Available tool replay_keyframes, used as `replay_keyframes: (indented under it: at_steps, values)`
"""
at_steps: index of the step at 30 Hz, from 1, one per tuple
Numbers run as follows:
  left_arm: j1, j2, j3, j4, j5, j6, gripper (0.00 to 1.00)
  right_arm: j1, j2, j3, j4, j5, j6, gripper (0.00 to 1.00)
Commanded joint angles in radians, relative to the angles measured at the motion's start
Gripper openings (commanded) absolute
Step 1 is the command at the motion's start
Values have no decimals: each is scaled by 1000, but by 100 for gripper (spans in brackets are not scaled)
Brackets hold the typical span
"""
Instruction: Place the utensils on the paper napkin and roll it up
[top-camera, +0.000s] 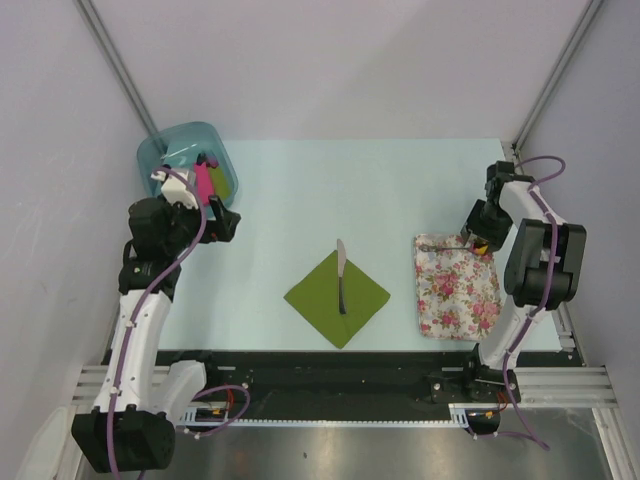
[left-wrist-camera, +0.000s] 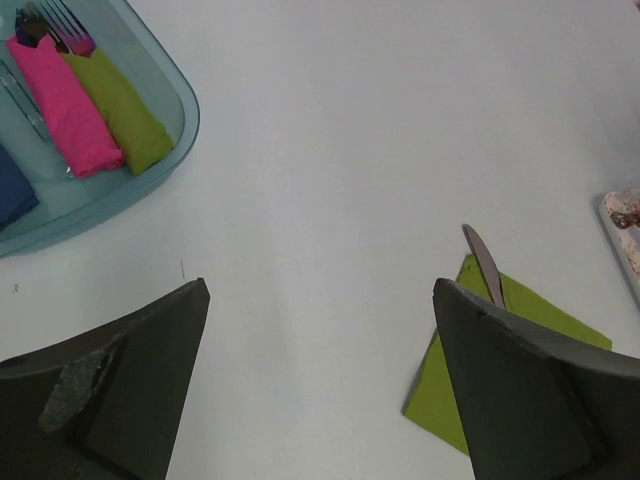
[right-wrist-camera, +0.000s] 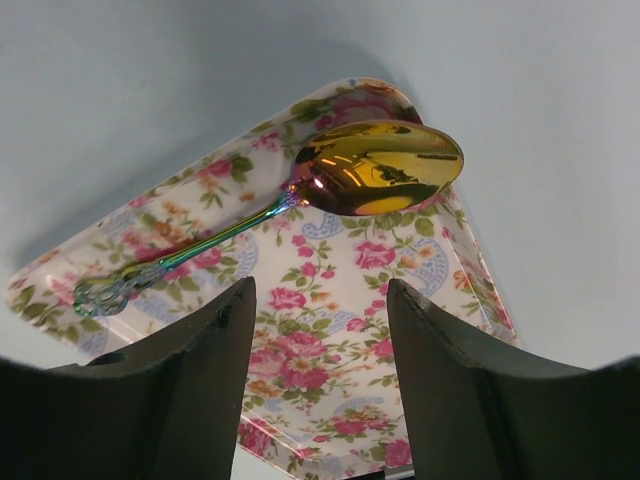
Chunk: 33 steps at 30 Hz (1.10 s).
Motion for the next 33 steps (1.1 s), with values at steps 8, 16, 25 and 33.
replay_keyframes:
  at_steps: [8,16,25,33]
  values:
    - [2,14,-22,39,-24,-1,100,56,104,87,1,58,32,60]
    - [2,21,-27,36,-33,-1,100,68,153,100,12,67,44,62]
    - [4,33,-21,33,-43,4,100,71,175,71,18,55,38,49]
    - [4,33,-8,28,-47,1,100,26,101,-17,16,-11,21,22]
